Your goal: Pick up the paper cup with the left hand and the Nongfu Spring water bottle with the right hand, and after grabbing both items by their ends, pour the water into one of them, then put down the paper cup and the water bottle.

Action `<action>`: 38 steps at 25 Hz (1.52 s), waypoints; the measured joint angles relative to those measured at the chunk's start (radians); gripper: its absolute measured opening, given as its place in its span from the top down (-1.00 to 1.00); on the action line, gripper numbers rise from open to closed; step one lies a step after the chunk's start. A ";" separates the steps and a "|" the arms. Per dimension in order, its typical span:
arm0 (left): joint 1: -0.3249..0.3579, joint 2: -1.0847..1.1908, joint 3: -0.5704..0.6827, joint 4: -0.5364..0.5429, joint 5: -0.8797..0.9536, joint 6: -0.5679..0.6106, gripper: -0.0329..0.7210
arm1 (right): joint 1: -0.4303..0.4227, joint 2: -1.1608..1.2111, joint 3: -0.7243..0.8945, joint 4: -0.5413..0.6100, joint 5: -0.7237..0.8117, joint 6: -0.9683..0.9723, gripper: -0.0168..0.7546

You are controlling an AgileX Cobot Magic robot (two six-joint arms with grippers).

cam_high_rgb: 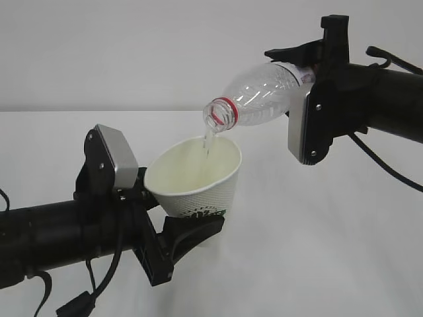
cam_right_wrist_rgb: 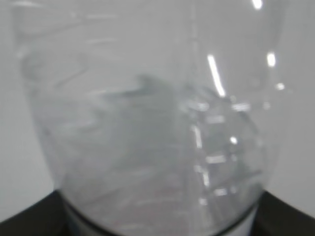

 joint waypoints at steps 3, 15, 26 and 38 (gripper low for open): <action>0.000 0.000 0.000 0.002 0.000 0.000 -0.49 | 0.000 0.000 0.000 0.000 0.000 0.000 -0.20; 0.000 0.000 0.000 0.002 0.000 0.000 -0.49 | 0.000 0.000 0.000 0.000 0.000 0.000 -0.20; 0.000 0.000 0.000 0.004 0.000 0.000 -0.49 | 0.000 -0.011 0.000 0.000 0.002 -0.005 -0.20; 0.000 0.000 0.000 0.038 0.000 0.000 -0.49 | 0.000 -0.014 -0.001 0.000 -0.001 -0.005 -0.20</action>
